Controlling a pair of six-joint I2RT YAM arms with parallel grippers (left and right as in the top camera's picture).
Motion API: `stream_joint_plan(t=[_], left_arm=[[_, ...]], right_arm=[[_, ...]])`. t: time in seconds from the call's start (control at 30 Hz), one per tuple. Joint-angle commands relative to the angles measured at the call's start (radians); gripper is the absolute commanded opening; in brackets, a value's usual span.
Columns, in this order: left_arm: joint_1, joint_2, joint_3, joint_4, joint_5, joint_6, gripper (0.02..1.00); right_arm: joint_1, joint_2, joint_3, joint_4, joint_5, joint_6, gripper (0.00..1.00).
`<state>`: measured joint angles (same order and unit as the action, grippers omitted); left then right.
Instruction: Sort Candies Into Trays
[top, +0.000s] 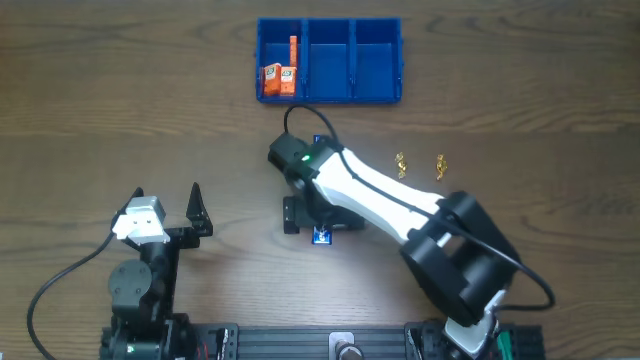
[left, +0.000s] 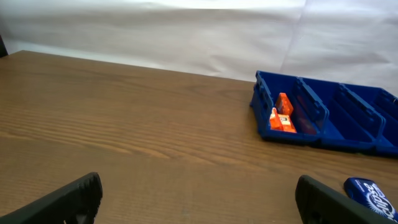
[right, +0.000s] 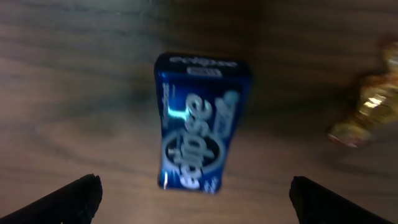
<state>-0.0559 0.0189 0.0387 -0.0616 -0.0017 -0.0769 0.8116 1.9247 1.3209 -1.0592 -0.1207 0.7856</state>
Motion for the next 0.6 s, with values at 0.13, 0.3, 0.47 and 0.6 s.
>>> stream_joint_plan(t=[0.13, 0.3, 0.47, 0.6], left_arm=[[0.003, 0.000, -0.033, -0.016, -0.002, 0.013, 0.998], [0.003, 0.000, -0.033, -0.016, -0.002, 0.013, 0.998], [0.003, 0.000, -0.033, -0.016, -0.002, 0.013, 0.998], [0.003, 0.000, -0.033, -0.016, -0.002, 0.013, 0.998]], right_arm=[[0.008, 0.080, 0.014, 0.041, 0.005, 0.056, 0.998], [0.008, 0.097, 0.014, 0.052, 0.005, 0.060, 0.912], [0.001, 0.101, 0.013, 0.063, 0.008, 0.075, 0.790], [0.001, 0.101, 0.008, 0.077, 0.008, 0.075, 0.652]])
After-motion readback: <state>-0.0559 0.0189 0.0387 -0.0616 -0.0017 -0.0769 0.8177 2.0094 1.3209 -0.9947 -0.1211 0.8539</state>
